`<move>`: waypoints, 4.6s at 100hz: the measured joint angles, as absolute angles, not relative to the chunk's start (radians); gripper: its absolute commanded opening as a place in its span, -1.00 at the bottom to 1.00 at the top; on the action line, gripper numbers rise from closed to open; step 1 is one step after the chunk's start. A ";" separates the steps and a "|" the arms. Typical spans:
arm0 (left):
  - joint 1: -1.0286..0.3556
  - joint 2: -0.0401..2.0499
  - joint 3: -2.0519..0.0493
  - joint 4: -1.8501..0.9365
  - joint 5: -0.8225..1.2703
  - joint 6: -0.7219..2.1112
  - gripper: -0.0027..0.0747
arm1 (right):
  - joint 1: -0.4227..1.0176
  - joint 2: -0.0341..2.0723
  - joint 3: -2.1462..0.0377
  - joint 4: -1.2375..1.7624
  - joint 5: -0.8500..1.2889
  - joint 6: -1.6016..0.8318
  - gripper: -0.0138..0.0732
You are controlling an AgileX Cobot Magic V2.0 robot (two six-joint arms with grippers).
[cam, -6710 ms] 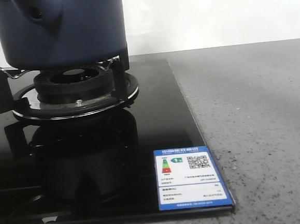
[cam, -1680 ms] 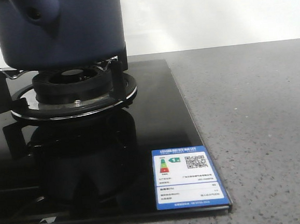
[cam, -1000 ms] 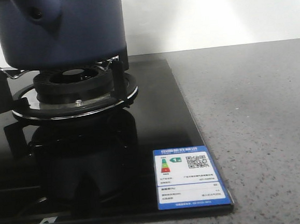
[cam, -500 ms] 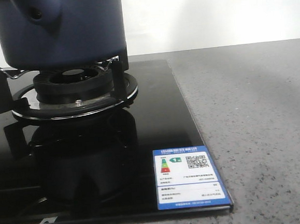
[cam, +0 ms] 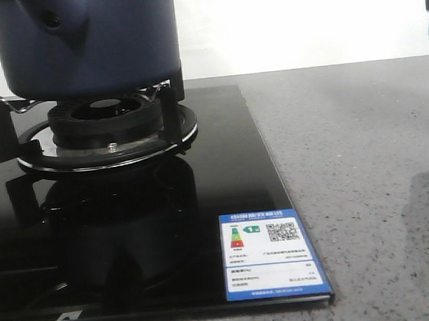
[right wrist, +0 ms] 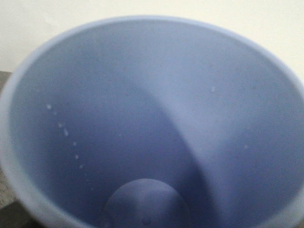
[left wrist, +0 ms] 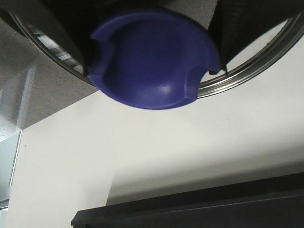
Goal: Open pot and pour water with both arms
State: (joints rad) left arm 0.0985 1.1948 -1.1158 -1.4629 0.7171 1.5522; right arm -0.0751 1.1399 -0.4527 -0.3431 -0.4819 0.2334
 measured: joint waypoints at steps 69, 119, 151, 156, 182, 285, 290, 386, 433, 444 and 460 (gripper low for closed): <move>0.098 1.195 -1.116 -1.466 0.717 1.552 -0.06 | -0.137 1.271 -0.377 -0.338 -0.575 0.236 0.16; 0.098 1.195 -1.116 -1.468 0.717 1.552 -0.06 | -0.137 1.289 -0.377 -0.358 -0.575 0.236 0.16; 0.098 1.195 -1.116 -1.468 0.717 1.552 -0.06 | -0.137 1.289 -0.377 -0.362 -0.575 0.236 0.40; 0.098 1.195 -1.116 -1.468 0.717 1.552 -0.06 | -0.137 1.289 -0.377 -0.362 -0.575 0.236 0.53; 0.098 1.195 -1.116 -1.470 0.721 1.552 -0.06 | -0.137 1.287 -0.377 -0.362 -0.573 0.236 0.70; -0.052 1.207 -1.116 -1.499 0.771 1.552 -0.06 | -0.057 0.666 -0.218 -0.364 -0.135 0.332 0.70; -0.065 1.220 -1.116 -1.503 0.771 1.552 -0.06 | -0.048 0.647 -0.218 -0.364 -0.130 0.333 0.70; -0.163 1.401 -1.116 -1.437 0.763 1.552 -0.06 | -0.019 0.604 -0.218 -0.364 -0.068 0.337 0.70; -0.163 1.401 -1.116 -1.427 0.721 1.552 -0.06 | -0.019 0.604 -0.218 -0.364 -0.068 0.339 0.70; -0.163 1.403 -1.116 -1.427 0.707 1.552 -0.06 | -0.019 0.604 -0.218 -0.362 -0.068 0.339 0.70; -0.163 1.403 -1.116 -1.427 0.701 1.552 -0.06 | -0.019 0.604 -0.218 -0.362 -0.068 0.339 0.70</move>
State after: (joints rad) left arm -0.1635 1.4028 -1.1158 -1.4268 0.7011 1.5522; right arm -0.0189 0.6039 -0.2179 -0.3619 -0.0680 0.3387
